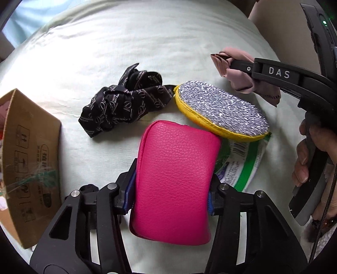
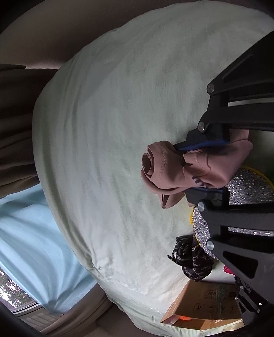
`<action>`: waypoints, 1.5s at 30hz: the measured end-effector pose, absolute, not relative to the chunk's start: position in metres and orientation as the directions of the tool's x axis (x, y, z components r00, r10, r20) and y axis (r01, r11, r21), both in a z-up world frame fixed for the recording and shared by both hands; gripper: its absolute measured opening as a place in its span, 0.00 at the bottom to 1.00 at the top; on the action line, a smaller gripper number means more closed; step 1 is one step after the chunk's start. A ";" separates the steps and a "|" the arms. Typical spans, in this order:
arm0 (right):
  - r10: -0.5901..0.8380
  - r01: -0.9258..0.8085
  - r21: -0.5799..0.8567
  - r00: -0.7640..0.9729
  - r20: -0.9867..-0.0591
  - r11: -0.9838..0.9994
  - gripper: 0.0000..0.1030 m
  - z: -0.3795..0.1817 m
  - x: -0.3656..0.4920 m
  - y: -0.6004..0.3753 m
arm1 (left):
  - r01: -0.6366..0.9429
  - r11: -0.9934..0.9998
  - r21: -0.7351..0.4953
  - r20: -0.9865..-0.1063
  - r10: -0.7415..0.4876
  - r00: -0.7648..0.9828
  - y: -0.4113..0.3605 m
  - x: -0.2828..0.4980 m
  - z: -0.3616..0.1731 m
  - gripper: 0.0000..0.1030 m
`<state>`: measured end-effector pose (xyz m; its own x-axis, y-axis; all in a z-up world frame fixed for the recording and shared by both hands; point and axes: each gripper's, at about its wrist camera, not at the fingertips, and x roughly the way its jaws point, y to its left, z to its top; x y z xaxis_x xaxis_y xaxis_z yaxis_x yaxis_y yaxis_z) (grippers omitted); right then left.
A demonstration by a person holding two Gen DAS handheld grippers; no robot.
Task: Organize soft objects
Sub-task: 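Carry the pink pouch with the left tool while the right tool carries the pink cloth to the box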
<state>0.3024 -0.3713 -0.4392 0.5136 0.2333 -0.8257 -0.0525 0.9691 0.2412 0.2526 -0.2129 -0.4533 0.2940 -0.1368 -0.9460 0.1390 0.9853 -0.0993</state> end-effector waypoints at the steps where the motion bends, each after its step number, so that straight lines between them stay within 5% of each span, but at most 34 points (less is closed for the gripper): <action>1: 0.232 -0.049 0.242 0.518 -0.824 0.969 0.25 -0.436 0.301 -0.373 | 0.139 0.985 -0.103 -0.945 -0.141 0.296 -0.213 0.252 -0.450 0.45; 14: 0.204 -0.014 0.241 0.584 -0.786 0.970 0.25 -0.359 0.264 -0.389 | 0.110 0.985 -0.135 -0.898 -0.169 0.406 -0.195 0.218 -0.350 0.44; 30: 0.191 -0.050 0.214 0.679 -0.709 0.975 0.25 -0.172 0.181 -0.308 | 0.049 0.984 -0.174 -0.785 -0.168 0.596 -0.075 0.194 -0.167 0.44; 45: 0.236 -0.067 0.257 0.657 -0.716 0.964 0.25 -0.138 0.149 -0.129 | 0.031 0.990 -0.137 -0.815 -0.131 0.564 0.124 0.193 -0.161 0.44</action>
<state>0.1494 -0.1286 -0.1377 0.6569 0.2365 -0.7160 -0.0668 0.9641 0.2571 0.1930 0.1236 -0.1607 0.5640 -0.1310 -0.8153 0.0313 0.9900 -0.1374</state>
